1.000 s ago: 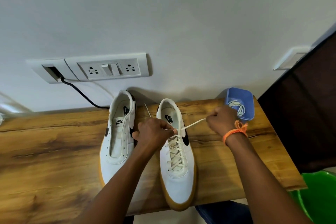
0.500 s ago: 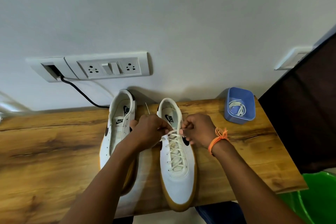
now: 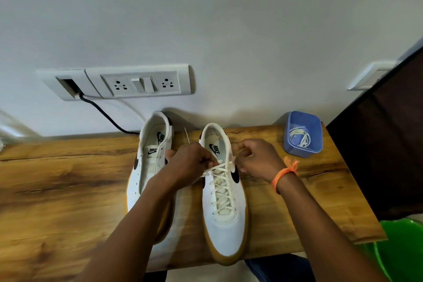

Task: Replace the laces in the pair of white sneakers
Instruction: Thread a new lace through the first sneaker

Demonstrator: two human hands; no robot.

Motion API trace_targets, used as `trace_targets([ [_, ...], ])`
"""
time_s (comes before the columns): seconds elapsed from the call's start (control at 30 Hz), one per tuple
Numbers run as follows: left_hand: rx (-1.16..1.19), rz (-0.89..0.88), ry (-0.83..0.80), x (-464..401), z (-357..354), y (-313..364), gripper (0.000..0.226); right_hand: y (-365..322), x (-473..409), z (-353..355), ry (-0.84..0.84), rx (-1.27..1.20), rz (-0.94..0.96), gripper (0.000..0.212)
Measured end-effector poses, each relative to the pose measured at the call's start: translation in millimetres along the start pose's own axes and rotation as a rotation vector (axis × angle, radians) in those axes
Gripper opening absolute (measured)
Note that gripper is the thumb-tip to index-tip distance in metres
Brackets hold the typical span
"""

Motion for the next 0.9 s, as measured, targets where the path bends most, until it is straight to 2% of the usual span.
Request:
trace_targets([
  [0.1, 0.014, -0.016, 0.007, -1, -1, 1, 0.018, -6, -1, -13, 0.035, 0.054, 0.071, 0.011],
  [0.17, -0.014, 0.000, 0.008, 0, 0, 2, 0.018, -2, -4, -8, 0.086, 0.119, 0.042, 0.017],
  [0.23, 0.012, -0.020, 0.011, -1, 0, 0, 0.019, 8, -6, 8, 0.171, 0.191, -0.057, 0.022],
  [0.33, 0.002, -0.016, 0.011, 0, 0, 0, 0.020, 30, -5, 43, 0.360, 0.212, -0.213, 0.010],
  [0.4, -0.039, -0.023, 0.022, 0, 0, 2, 0.021, 36, -4, 51, 0.428, 0.220, -0.215, 0.011],
  [0.5, -0.041, -0.047, 0.000, 1, 1, 7, 0.017, 29, -7, 43, 0.412, 0.164, -0.144, 0.013],
  [0.57, 0.099, 0.019, 0.040, 0, 2, 1, 0.009, 20, -7, 36, 0.396, 0.025, -0.057, 0.012],
  [0.6, 0.196, 0.102, 0.116, 1, 5, -6, 0.013, 16, -7, 35, 0.393, -0.081, -0.007, 0.012],
  [0.67, 0.296, 0.297, 0.268, 8, 10, -22, 0.036, 8, -5, 33, 0.378, -0.311, 0.080, 0.022],
  [0.7, 0.320, 0.378, 0.237, 12, 8, -27, 0.046, 3, -3, 32, 0.366, -0.433, 0.118, 0.025],
  [0.77, 0.481, 0.477, 0.042, 17, -6, -24, 0.057, -7, 0, 31, 0.316, -0.684, 0.202, 0.022],
  [0.83, 0.636, 0.497, -0.085, 19, -16, -15, 0.059, -20, 3, 30, 0.239, -0.895, 0.287, 0.020],
  [0.9, 0.709, 0.481, -0.132, 19, -19, -9, 0.055, -34, 7, 29, 0.149, -1.060, 0.377, 0.023],
])
Point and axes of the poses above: each hand's wrist, its own x-axis away from the middle knuckle, its own z-axis out of the back of the hand, y = z × x, the point moved 5 cm from there along -x, towards the middle knuckle, and after that the axes turned 8 degrees about -y, right-handed, at the moved point
